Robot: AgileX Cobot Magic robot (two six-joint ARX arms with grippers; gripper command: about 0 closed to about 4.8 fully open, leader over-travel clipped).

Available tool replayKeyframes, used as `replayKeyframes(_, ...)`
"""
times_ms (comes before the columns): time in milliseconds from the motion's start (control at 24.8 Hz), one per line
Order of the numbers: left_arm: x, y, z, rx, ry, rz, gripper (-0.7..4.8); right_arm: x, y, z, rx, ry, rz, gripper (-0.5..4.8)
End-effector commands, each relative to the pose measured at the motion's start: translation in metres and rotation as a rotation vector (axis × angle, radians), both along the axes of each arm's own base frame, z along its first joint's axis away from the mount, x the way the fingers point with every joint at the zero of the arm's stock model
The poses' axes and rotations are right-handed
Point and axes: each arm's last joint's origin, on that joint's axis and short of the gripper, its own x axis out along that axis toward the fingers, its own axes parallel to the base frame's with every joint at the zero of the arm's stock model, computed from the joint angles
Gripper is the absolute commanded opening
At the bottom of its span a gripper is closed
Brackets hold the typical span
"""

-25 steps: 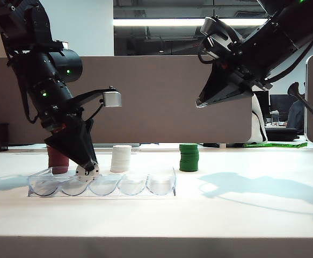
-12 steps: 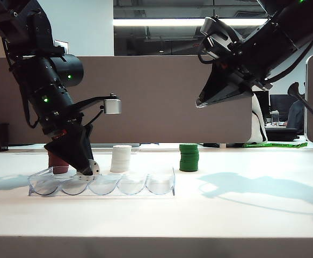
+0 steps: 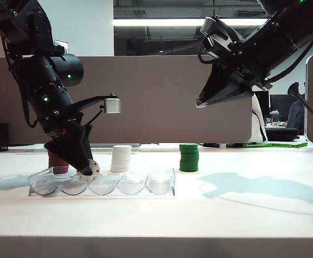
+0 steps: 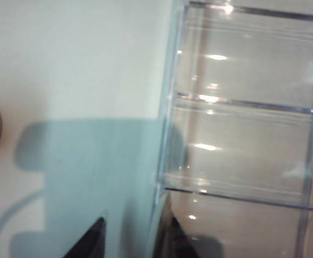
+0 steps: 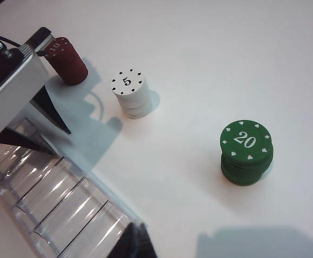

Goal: Pick up the chip in the box and place it on the pile of chips with the same color.

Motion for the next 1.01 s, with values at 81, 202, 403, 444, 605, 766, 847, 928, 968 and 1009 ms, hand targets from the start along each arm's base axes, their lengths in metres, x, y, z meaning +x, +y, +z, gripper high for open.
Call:
replayKeyframes(81,-0.0025,0.0009,0.0092,-0.008,-0.010,0.005,1.52,0.0000,0.0004,0.0029,0.010,-0.017,0.009,-0.06)
replayKeyframes(202,-0.0034,0.0013,0.0128,-0.008,-0.021,0.006,1.46,0.0000,0.0003,0.0029,0.010,-0.017,0.008,-0.06)
replayKeyframes(403,-0.0035,0.0014,0.0126,-0.008,-0.019,0.006,1.18,0.0000,0.0004,0.0029,0.010,-0.017,0.009,-0.06)
replayKeyframes(444,-0.0035,0.0014,0.0126,-0.008,-0.019,0.007,1.14,0.0000,0.0004,0.0029,0.010,-0.017,0.009,-0.06)
replayKeyframes(605,-0.0035,0.0015,0.0126,-0.006,-0.008,0.031,1.14,-0.0001,0.0003,0.0029,0.009,-0.016,0.009,-0.06)
replayKeyframes(766,-0.0036,0.0016,0.0127,-0.007,-0.004,0.038,1.10,-0.0002,0.0003,0.0027,0.009,-0.014,0.009,-0.06)
replayKeyframes(847,-0.0037,0.0016,0.0127,-0.007,-0.003,0.038,1.10,-0.0002,0.0003,0.0026,0.008,-0.012,0.009,-0.06)
replayKeyframes(928,-0.0039,0.0017,0.0128,-0.007,0.000,0.041,1.10,-0.0004,0.0002,0.0023,0.007,-0.010,0.009,-0.06)
replayKeyframes(968,-0.0042,0.0017,0.0130,-0.006,0.002,0.041,1.10,-0.0005,0.0002,0.0021,0.006,-0.008,0.009,-0.06)
replayKeyframes(1009,-0.0043,0.0018,0.0129,-0.006,0.003,0.041,1.10,-0.0006,0.0001,0.0020,0.005,-0.006,0.009,-0.06)
